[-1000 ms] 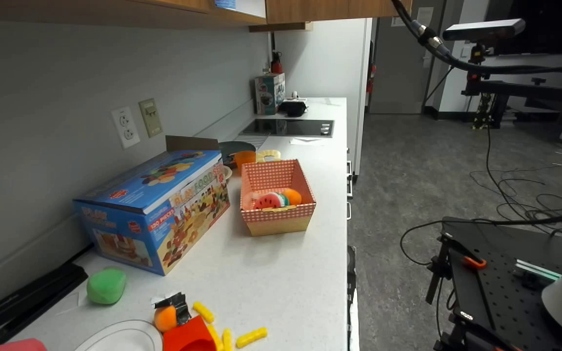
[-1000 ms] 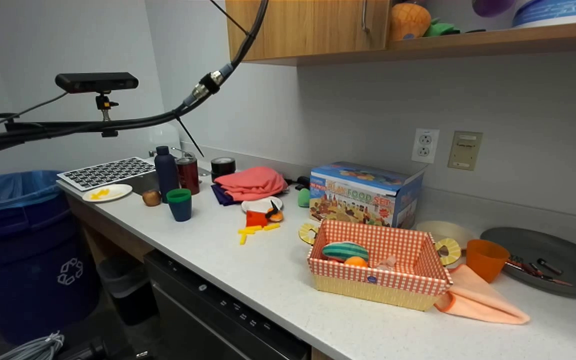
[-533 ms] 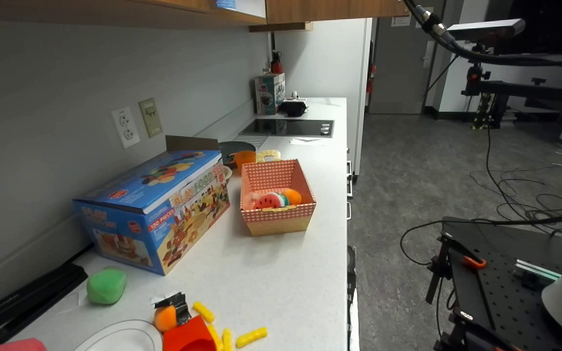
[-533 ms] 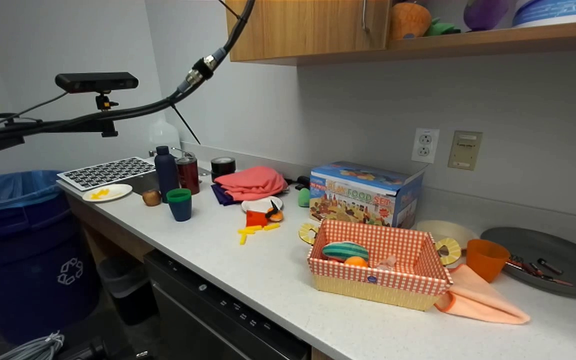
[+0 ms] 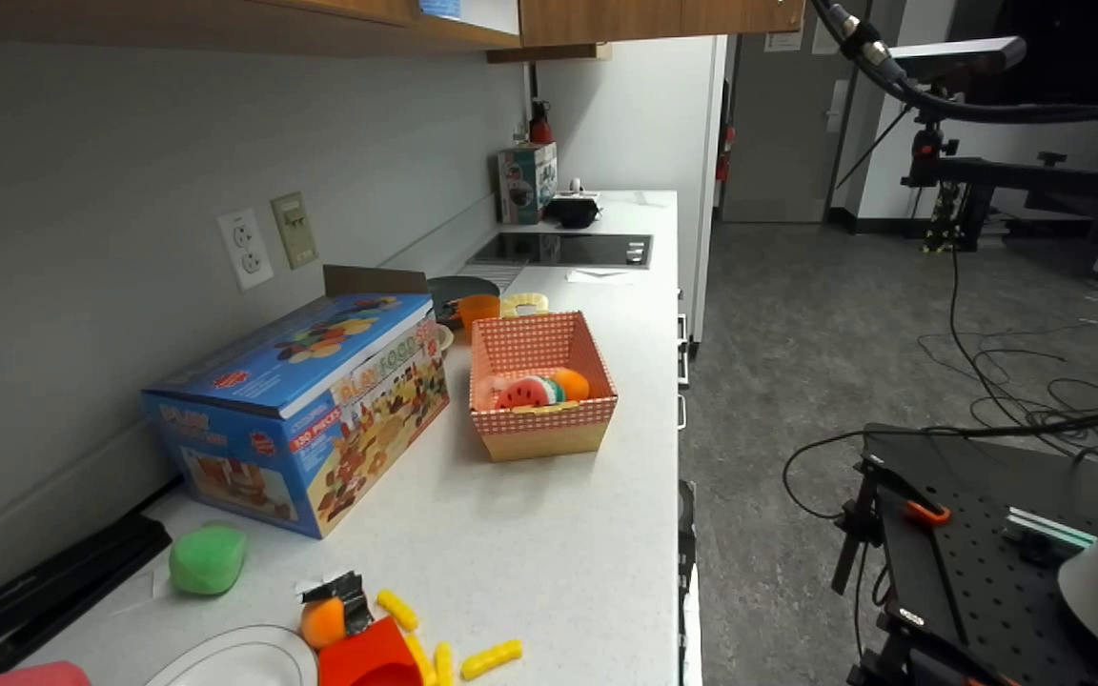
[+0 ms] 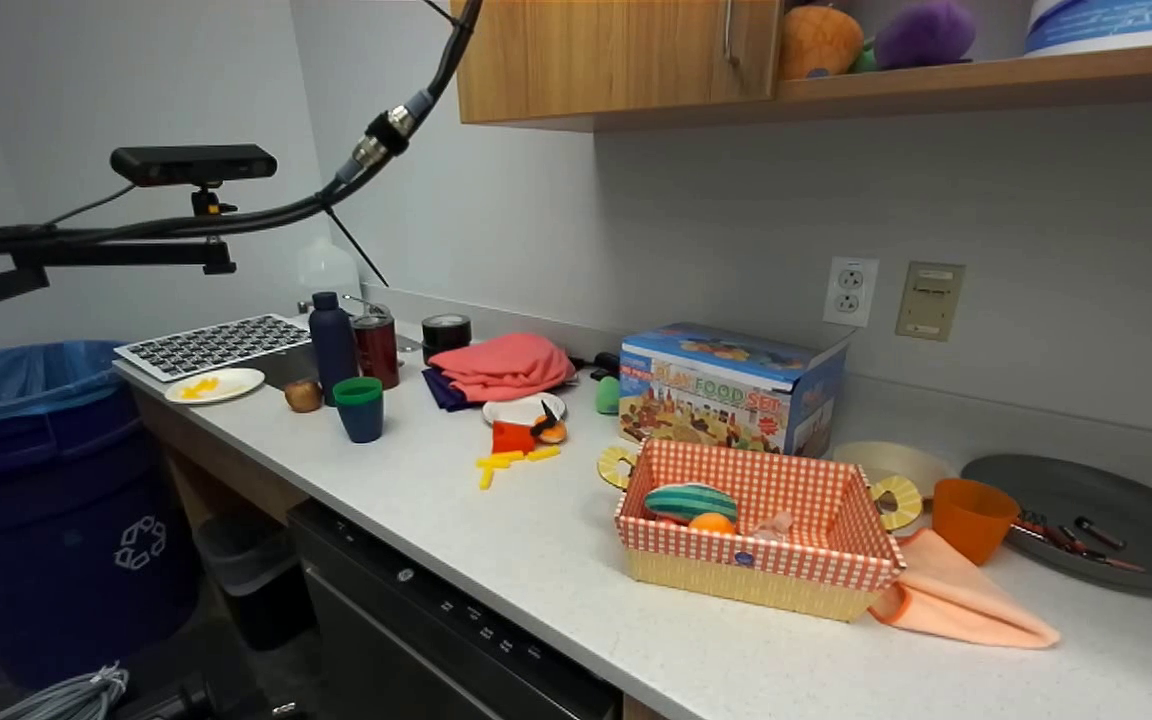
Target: Open the overhead cabinet door, pick up some plush toys from the basket and put them in the open cabinet, and then close the cabinet
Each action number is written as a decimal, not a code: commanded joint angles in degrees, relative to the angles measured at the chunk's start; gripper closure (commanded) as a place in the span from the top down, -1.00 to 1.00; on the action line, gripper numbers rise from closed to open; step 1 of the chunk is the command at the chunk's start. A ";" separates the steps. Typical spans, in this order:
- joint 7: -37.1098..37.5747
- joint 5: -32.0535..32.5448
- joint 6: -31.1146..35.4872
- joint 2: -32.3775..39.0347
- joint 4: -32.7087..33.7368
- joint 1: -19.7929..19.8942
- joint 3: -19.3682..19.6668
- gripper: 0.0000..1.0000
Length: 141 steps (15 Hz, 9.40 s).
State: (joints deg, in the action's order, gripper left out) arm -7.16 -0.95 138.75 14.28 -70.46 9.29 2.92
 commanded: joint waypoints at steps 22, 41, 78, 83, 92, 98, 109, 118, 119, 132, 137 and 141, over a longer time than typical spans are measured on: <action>13.47 -1.31 -2.70 -18.59 -50.60 -1.79 1.92 1.00; -0.73 -13.29 -16.90 12.48 -30.59 -0.67 -1.24 1.00; 1.39 6.27 -38.52 -4.55 -11.14 -2.02 2.59 -0.97; 1.48 10.90 -33.28 -7.21 -2.47 -1.90 1.67 -0.97; 6.61 8.44 -6.34 4.52 9.74 0.78 3.56 -0.97; 3.75 0.43 -0.31 11.32 12.29 3.70 0.67 -0.97; -1.22 -6.87 -2.58 15.46 17.44 3.98 -3.85 0.10; 2.52 -0.76 -16.39 3.97 9.46 2.40 -0.25 1.00; 2.71 0.00 -17.86 1.95 8.02 2.21 -0.12 1.00; 29.87 17.98 -17.23 -32.01 -29.18 4.95 0.09 1.00; 34.41 20.66 -18.36 -33.86 -31.19 5.08 0.69 1.00; 35.27 20.67 -17.92 -35.41 -33.29 5.31 0.48 1.00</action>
State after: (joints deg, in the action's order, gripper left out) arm 28.27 19.91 120.94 -21.25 -103.97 14.31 3.61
